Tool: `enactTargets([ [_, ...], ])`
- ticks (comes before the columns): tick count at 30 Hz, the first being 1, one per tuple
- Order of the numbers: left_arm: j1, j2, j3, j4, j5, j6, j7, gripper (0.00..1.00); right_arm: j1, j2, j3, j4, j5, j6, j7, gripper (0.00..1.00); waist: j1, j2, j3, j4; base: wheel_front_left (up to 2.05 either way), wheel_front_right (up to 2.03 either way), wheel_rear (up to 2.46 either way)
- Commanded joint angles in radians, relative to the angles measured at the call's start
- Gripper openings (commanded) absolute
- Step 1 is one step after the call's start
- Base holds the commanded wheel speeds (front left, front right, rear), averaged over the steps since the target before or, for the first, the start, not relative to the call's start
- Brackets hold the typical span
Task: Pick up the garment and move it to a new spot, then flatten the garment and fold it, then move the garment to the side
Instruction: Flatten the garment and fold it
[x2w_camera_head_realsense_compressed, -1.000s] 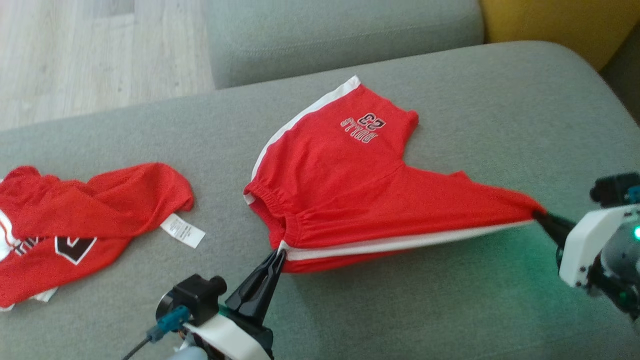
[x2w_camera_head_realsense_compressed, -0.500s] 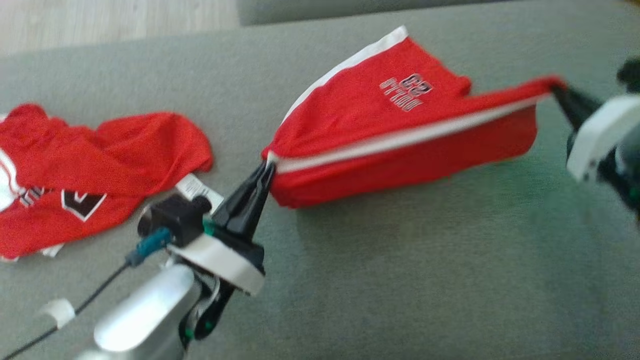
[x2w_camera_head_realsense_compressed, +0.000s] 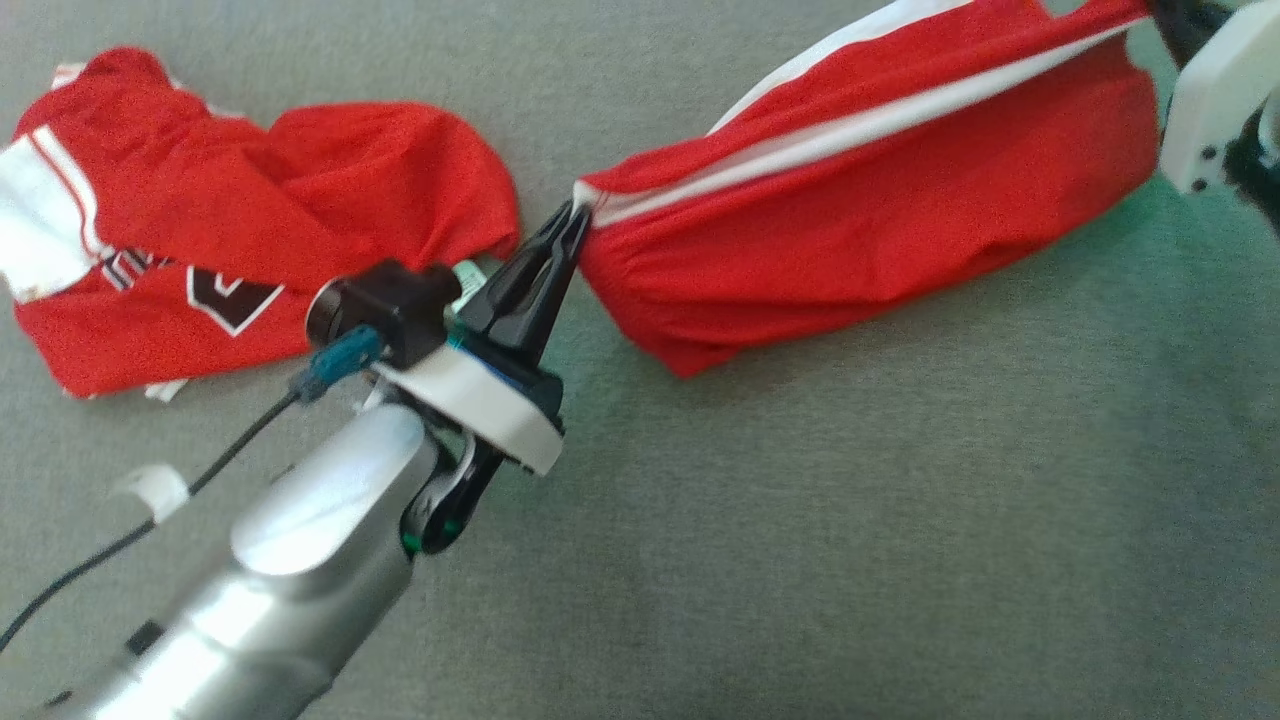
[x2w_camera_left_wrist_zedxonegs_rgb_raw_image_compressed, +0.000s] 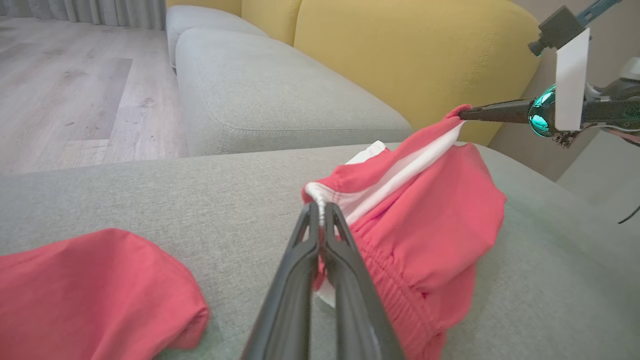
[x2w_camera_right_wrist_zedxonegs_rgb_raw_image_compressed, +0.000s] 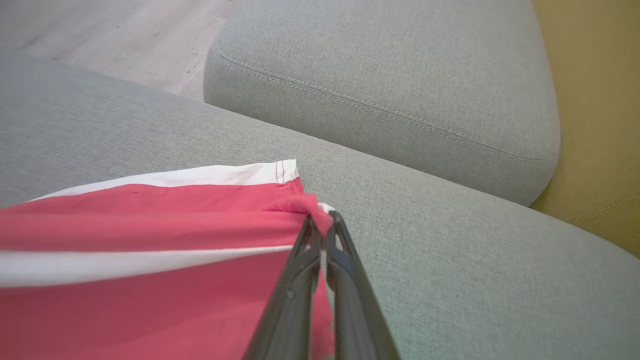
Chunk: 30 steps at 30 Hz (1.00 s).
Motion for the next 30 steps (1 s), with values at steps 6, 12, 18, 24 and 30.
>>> enactTargets([
  [6, -0.102, -0.024, 0.028, 0.045, 0.023, -0.032, -0.019, 0.00, -0.107, -0.020, 0.037, 0.057, -0.025, 0.006, -0.032, 0.00, -0.0002, 0.0000, 0.084, 0.061, 0.00, 0.00, 0.00],
  [12, -0.147, -0.061, 0.021, 0.103, 0.033, -0.054, -0.037, 0.00, -0.174, -0.015, 0.088, 0.129, -0.041, 0.006, -0.060, 0.00, -0.0002, 0.0000, 0.120, 0.080, 0.00, 0.00, 0.00],
  [18, -0.167, -0.080, 0.015, 0.146, 0.039, -0.070, -0.050, 0.00, -0.212, -0.001, 0.129, 0.186, -0.029, 0.006, -0.102, 0.00, -0.0002, 0.0000, 0.130, 0.087, 0.00, 0.00, 0.00],
  [24, -0.179, -0.089, 0.003, 0.180, 0.048, -0.080, -0.056, 1.00, -0.248, 0.016, 0.134, 0.260, -0.034, 0.006, -0.181, 1.00, -0.0002, 0.0000, 0.128, 0.087, 0.00, 0.00, 0.00],
  [30, -0.171, -0.075, 0.015, 0.192, 0.066, -0.064, -0.067, 1.00, -0.246, 0.052, 0.127, 0.330, -0.025, 0.006, -0.273, 1.00, -0.0002, 0.0000, 0.081, 0.061, 0.00, 0.00, 0.00],
])
